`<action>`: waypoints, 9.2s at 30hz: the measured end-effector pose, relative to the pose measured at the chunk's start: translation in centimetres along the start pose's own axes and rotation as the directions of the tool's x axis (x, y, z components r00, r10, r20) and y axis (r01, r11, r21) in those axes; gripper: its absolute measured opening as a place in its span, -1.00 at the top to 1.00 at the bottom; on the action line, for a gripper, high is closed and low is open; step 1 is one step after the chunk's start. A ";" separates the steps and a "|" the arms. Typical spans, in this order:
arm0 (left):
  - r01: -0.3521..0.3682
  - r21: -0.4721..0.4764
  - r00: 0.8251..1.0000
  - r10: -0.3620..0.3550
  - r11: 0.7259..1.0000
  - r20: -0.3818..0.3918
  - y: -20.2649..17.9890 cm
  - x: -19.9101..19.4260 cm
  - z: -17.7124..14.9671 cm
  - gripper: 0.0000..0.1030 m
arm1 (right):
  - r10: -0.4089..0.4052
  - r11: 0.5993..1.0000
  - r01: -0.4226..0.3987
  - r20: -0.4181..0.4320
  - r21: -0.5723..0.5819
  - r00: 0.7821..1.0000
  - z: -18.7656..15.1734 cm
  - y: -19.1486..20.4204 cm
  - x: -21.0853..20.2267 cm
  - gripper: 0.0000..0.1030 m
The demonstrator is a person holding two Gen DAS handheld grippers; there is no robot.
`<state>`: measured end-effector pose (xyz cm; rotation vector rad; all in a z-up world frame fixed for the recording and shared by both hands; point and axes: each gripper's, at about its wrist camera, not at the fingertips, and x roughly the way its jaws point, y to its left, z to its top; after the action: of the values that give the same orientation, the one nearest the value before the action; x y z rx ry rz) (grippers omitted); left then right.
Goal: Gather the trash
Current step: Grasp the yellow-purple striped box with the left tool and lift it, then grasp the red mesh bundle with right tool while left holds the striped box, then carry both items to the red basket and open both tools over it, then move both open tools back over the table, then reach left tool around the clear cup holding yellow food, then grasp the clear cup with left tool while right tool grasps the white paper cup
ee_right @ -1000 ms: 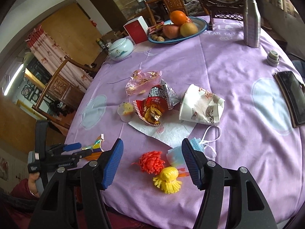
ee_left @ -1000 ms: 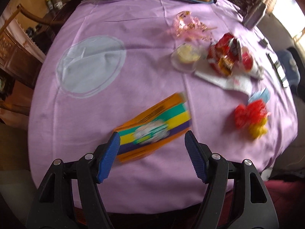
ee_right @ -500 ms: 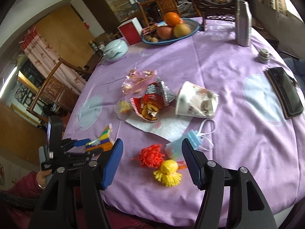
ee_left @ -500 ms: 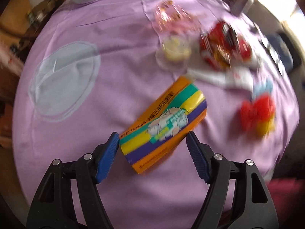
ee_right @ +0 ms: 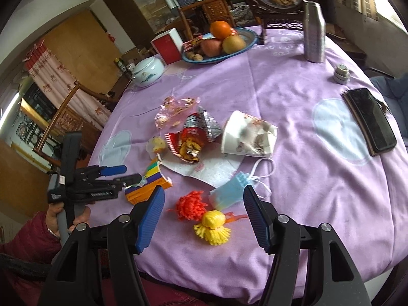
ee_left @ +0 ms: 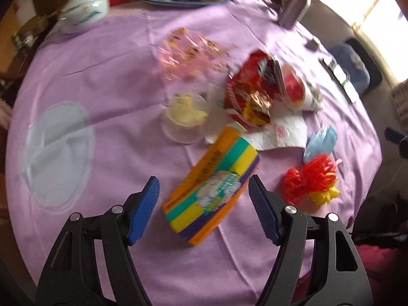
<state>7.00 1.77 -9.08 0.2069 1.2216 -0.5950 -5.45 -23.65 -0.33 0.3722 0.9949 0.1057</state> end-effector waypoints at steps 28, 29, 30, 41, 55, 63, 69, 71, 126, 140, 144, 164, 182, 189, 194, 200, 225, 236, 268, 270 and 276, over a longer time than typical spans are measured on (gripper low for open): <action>-0.042 -0.376 0.999 0.051 0.926 0.015 3.8 -2.2 -5.2 -0.18 | 0.101 0.982 -0.132 -0.210 -0.138 0.972 -0.7 2.7 7.5 -0.22; -0.046 -0.375 0.999 0.052 0.926 0.007 3.9 -1.9 -5.3 -0.18 | 0.086 0.975 -0.126 -0.216 -0.182 0.973 -0.8 3.6 8.2 -0.22; -0.048 -0.376 0.999 0.053 0.925 0.003 3.8 -1.6 -5.1 -0.18 | 0.056 0.971 -0.105 -0.221 -0.217 0.974 -0.9 4.2 9.1 -0.22; -0.069 -0.375 0.998 0.067 0.925 -0.018 4.6 -0.8 -4.8 -0.20 | 0.038 0.954 -0.081 -0.149 -0.290 0.988 -0.1 5.7 8.7 0.74; -0.079 -0.371 0.994 0.099 0.925 0.035 4.9 -1.7 -4.8 0.05 | 0.040 0.970 -0.064 -0.106 -0.235 0.994 0.9 4.6 5.9 0.73; -0.044 -0.453 0.982 0.122 0.891 0.144 6.1 -6.9 -5.2 0.05 | 0.100 0.951 -0.129 -0.116 -0.282 0.988 1.4 7.0 6.4 0.73; -0.077 -0.533 0.966 0.194 0.843 0.168 7.5 -10.1 -8.2 0.05 | 0.156 0.923 -0.199 -0.150 -0.329 0.976 1.5 9.7 7.4 0.73; -0.088 -0.571 0.961 0.221 0.816 0.168 8.3 -11.1 -9.6 0.05 | 0.177 0.911 -0.227 -0.169 -0.345 0.970 1.5 10.7 7.7 0.73; -0.166 -0.985 0.856 0.490 -0.041 -0.165 12.4 -23.8 -48.0 -0.49 | 0.163 0.234 -0.738 -0.722 -0.633 0.672 -17.1 46.7 13.7 0.67; -0.128 -0.991 0.860 0.492 -0.044 -0.133 13.9 -24.5 -49.2 -0.49 | 0.183 0.216 -0.750 -0.729 -0.625 0.660 -17.2 49.4 12.9 0.35; -0.135 -0.991 0.868 0.485 0.024 -0.106 15.0 -23.9 -47.0 -0.49 | 0.212 0.239 -0.716 -0.684 -0.656 0.698 -15.7 48.6 12.4 0.35; -0.132 -0.687 0.953 0.283 0.714 0.111 14.1 -15.2 -19.0 -0.49 | 0.194 0.838 -0.285 -0.233 -0.465 0.953 -1.7 22.5 8.4 0.31; -0.071 -0.241 0.992 0.094 0.968 0.081 1.6 -1.5 2.1 -0.50 | -0.071 0.997 0.071 0.044 0.023 0.996 -1.5 -1.3 -0.4 0.22; -0.096 -0.259 0.994 0.107 0.961 0.028 1.9 2.7 4.7 -0.49 | -0.108 0.993 0.106 0.033 0.048 0.994 -0.6 -4.2 -0.4 0.20; -0.098 -0.295 0.994 0.109 0.950 0.020 2.7 3.9 4.9 -0.10 | -0.104 0.993 0.104 0.011 0.050 0.994 0.5 -5.3 0.2 0.19; -0.104 -0.323 0.990 0.130 0.941 0.060 3.1 1.7 3.8 0.02 | -0.046 0.998 0.048 -0.030 0.042 0.998 1.9 -5.7 2.6 0.19; -0.163 -0.473 0.971 0.226 0.866 0.080 4.0 -6.7 -1.9 0.01 | 0.101 0.994 -0.094 -0.171 0.050 0.980 5.8 -5.9 13.2 -0.28; -0.141 -0.472 0.974 0.207 0.870 0.092 3.5 -6.5 -1.9 0.01 | 0.010 0.986 -0.028 -0.109 -0.165 0.994 5.2 -2.7 11.0 -0.34; -0.118 -0.470 0.976 0.191 0.875 0.109 3.7 -6.8 -2.2 0.01 | -0.105 0.940 0.103 0.011 -0.325 0.994 5.6 -1.3 8.4 -0.10; -0.107 -0.462 0.977 0.179 0.880 0.116 3.6 -6.7 -1.9 0.01 | -0.114 0.944 0.111 0.009 -0.310 0.993 5.7 -1.6 8.6 -0.10; -0.100 -0.458 0.976 0.178 0.883 0.129 3.7 -7.0 -1.8 0.01 | -0.073 0.967 0.073 0.011 -0.243 0.997 5.9 -2.1 9.2 -0.15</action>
<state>5.97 7.86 -3.87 -0.1449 1.1357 -0.1862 4.28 -24.78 -5.55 0.1104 0.9796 0.1591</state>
